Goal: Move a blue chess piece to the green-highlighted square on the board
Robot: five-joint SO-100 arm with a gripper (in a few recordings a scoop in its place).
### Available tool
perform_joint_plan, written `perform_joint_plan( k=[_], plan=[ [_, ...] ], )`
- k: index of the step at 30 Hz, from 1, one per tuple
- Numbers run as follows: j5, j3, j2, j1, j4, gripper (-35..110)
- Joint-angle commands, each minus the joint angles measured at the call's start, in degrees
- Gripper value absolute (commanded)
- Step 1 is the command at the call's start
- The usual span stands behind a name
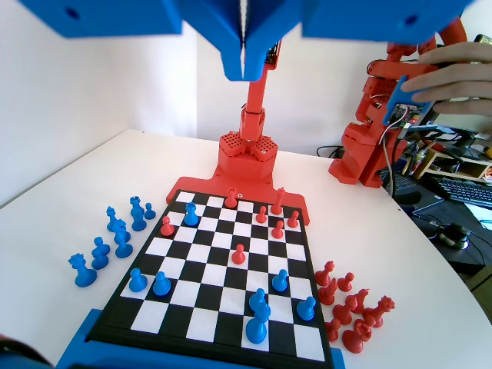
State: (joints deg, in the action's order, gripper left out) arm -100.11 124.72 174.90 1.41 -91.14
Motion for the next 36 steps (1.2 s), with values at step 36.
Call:
perform_joint_plan(
  k=[36],
  plan=[
    [-4.0, -4.6, -3.7, -0.1, -0.9, 1]
  ],
)
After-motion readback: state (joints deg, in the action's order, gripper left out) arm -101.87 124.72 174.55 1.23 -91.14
